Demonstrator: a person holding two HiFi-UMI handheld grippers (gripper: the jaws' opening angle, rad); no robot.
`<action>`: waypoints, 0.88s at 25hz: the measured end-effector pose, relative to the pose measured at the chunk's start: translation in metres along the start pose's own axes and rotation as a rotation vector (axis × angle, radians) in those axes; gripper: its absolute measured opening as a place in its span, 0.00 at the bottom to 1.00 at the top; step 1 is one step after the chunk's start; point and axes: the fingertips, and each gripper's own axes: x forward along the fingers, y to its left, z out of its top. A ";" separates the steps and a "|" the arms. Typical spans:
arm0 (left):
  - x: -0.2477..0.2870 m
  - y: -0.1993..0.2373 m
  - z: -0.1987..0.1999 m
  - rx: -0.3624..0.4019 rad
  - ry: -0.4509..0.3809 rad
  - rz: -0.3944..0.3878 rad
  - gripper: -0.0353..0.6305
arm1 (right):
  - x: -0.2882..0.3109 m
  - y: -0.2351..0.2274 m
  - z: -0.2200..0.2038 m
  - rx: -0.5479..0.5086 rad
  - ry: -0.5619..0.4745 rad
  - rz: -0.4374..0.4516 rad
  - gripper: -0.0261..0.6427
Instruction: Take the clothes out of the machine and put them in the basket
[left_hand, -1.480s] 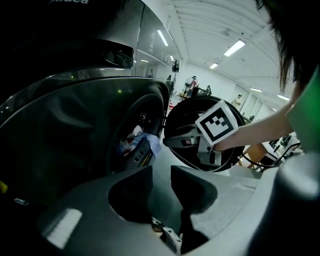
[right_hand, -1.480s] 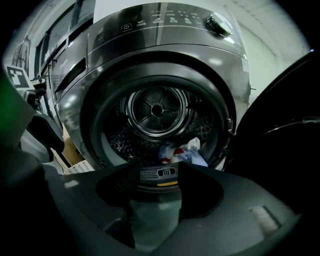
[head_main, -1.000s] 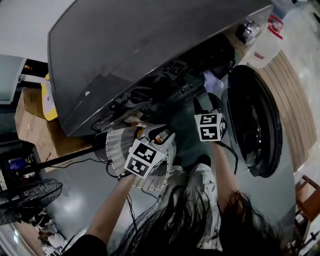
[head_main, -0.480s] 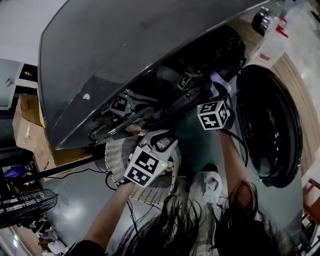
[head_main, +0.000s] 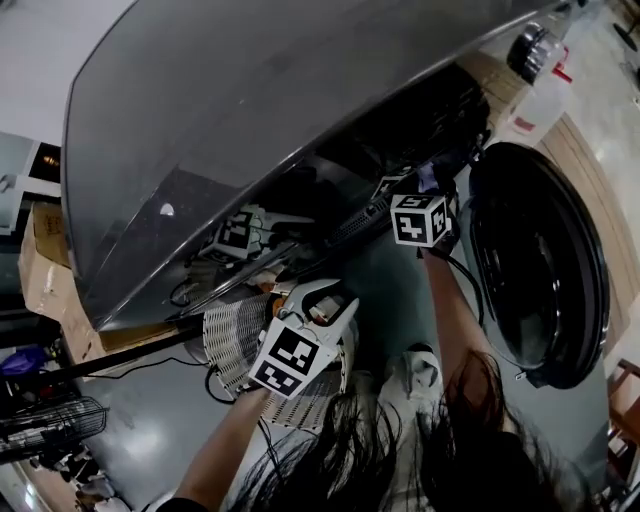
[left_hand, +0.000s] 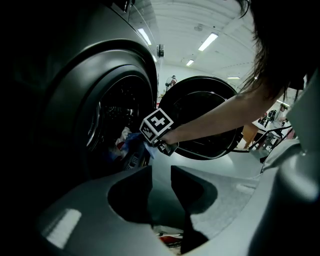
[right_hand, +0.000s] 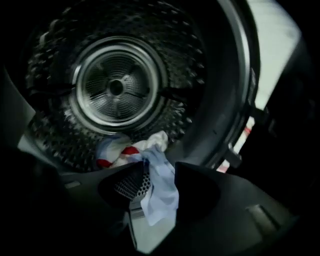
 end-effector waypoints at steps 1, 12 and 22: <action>0.000 -0.001 0.000 0.003 0.000 -0.001 0.23 | 0.004 -0.004 -0.005 0.045 0.015 -0.003 0.35; 0.002 -0.001 -0.011 0.014 0.027 0.001 0.23 | 0.017 -0.015 -0.026 0.078 0.123 0.033 0.11; -0.022 -0.009 0.010 0.005 0.023 0.011 0.23 | -0.065 0.017 -0.015 0.033 0.042 0.201 0.10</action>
